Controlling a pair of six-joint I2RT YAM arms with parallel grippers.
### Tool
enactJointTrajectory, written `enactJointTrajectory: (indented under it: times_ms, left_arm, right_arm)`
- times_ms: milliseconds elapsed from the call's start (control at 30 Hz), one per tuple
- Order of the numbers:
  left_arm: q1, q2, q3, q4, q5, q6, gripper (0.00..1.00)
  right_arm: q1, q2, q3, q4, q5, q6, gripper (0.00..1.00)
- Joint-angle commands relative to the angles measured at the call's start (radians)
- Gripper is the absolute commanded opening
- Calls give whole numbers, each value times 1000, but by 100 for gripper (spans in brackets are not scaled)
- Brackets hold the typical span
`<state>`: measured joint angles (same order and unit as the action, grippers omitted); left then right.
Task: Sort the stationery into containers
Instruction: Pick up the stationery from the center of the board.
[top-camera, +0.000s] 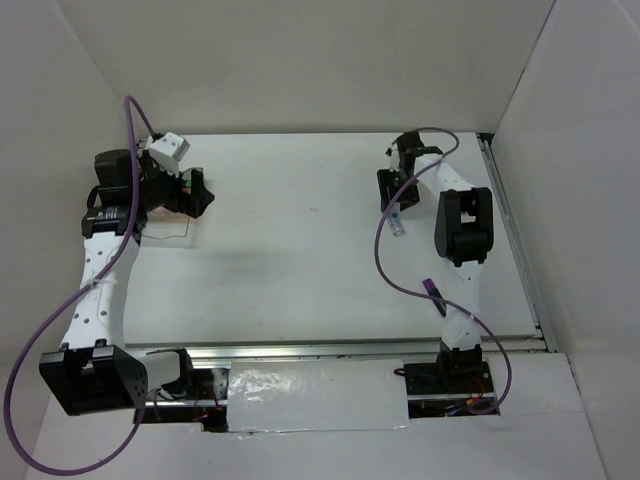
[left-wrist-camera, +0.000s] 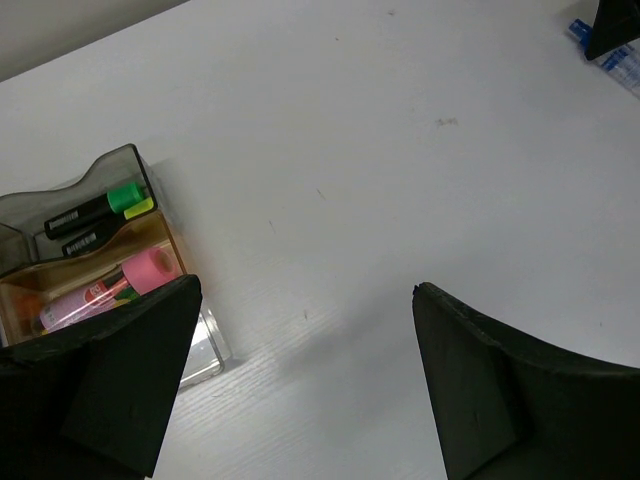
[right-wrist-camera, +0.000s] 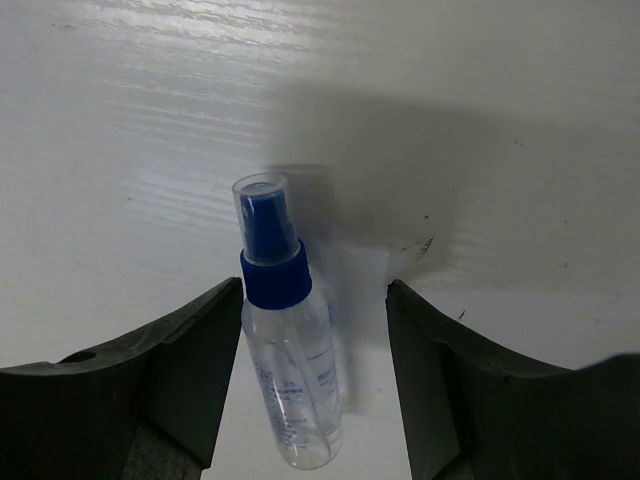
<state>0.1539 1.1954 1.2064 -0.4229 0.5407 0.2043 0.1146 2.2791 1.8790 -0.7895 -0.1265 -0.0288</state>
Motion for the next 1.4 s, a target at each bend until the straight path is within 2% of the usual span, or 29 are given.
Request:
enactJointTrajectory:
  times_ms: [0,300,500,633,667,767,800,833,867,900,967,1000,1033,1100,1133,1200,1267,1300,1367]
  left_arm:
    - [4,6,16,-1,-2,-45,99]
    - [-14,-11,-7,10,-73,-42,99]
    - [-22,-25,-13,-11,-67,-20,99]
    - [-20,-45,-30,-2,-45,-40,99]
    - [-20,-52,-44,4,-24,-52,99]
    - [-13,-83,-100,42,76,-140,99]
    - [-2,-97,-125,61,121,-175,99]
    - [4,-132,-193,94,216,-281,98]
    - [6,-151,-238,195,257,-339,97]
    - [1,-175,-281,264,289,-476,96]
    - [-19,-243,-424,411,308,-621,94]
    - [-57,-259,-457,553,291,-719,94]
    - [-82,-284,-497,590,263,-741,93]
    - [-183,-290,-513,610,142,-772,92]
    - [-215,-290,-528,618,108,-784,93]
    - [-311,-272,-538,642,47,-807,94]
    - [-370,-228,-507,650,15,-796,94]
    - [-422,-211,-483,657,-25,-784,94]
    - [-454,-166,-478,709,-54,-804,94]
  right_arm:
    - [13,-9,31,-39,24,-23,66]
    - [54,9,74,-114,79,-42,60]
    - [66,20,68,-154,96,-51,60]
    - [66,-1,20,-151,84,-49,46]
    - [65,-13,13,-152,73,-48,37]
    - [62,-74,-47,-134,-27,-37,23]
    - [65,-104,-76,-95,-110,-28,19]
    - [62,-160,-137,-67,-154,-19,12]
    - [62,-196,-164,-44,-204,-10,7]
    - [65,-222,-217,13,-308,24,2]
    - [60,-324,-274,80,-428,93,0]
    - [60,-355,-341,175,-532,171,0]
    - [69,-431,-378,224,-570,209,0]
    - [85,-536,-576,469,-594,381,0]
    - [101,-650,-654,587,-595,455,0]
    - [134,-713,-725,752,-567,577,0]
    - [192,-658,-625,659,-616,586,0]
    - [204,-647,-594,664,-628,654,0]
    - [236,-664,-621,773,-624,751,0]
